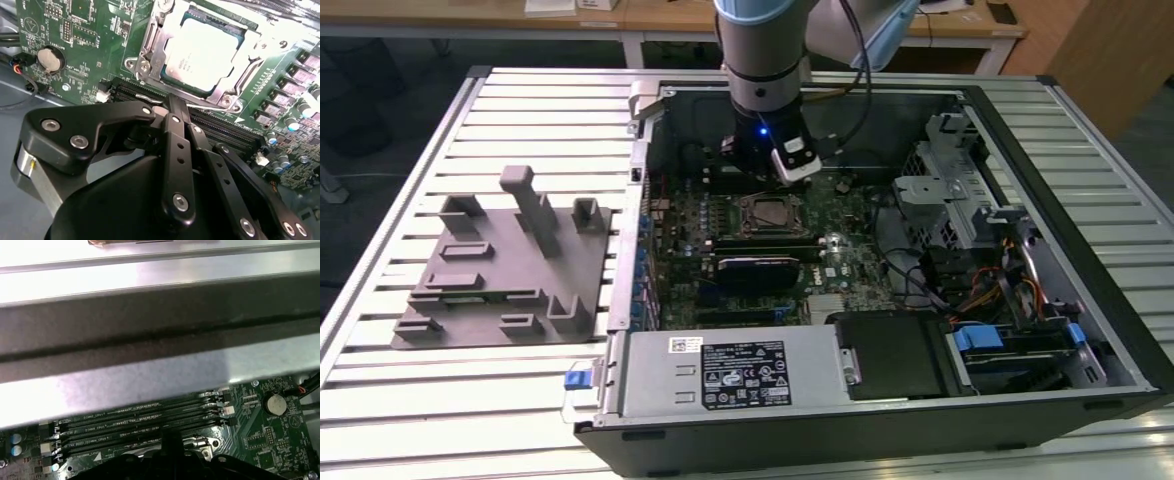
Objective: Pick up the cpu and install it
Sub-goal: 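Install the first cpu locking lever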
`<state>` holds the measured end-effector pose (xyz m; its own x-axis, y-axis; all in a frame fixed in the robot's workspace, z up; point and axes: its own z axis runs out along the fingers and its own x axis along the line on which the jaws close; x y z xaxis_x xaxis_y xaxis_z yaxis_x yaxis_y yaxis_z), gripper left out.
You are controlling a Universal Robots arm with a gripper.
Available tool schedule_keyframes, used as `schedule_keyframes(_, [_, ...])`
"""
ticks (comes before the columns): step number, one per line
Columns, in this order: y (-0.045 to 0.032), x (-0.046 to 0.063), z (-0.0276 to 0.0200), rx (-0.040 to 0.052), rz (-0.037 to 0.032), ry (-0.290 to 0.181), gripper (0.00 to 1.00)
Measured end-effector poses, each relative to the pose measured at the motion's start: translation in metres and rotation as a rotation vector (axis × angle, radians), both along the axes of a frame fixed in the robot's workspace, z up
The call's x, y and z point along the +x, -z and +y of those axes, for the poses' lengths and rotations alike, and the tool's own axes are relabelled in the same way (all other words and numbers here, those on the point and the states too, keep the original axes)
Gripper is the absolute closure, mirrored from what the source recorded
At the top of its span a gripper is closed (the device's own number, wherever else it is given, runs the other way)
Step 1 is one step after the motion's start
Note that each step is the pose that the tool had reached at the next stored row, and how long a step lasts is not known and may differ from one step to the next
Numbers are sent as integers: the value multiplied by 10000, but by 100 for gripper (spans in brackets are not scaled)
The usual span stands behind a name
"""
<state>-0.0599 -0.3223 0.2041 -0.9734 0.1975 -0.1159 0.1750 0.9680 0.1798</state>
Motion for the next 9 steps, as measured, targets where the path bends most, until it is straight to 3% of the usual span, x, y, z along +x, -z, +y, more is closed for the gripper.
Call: schedule_keyframes(9, [15,-3,37,-46,-1,58,89])
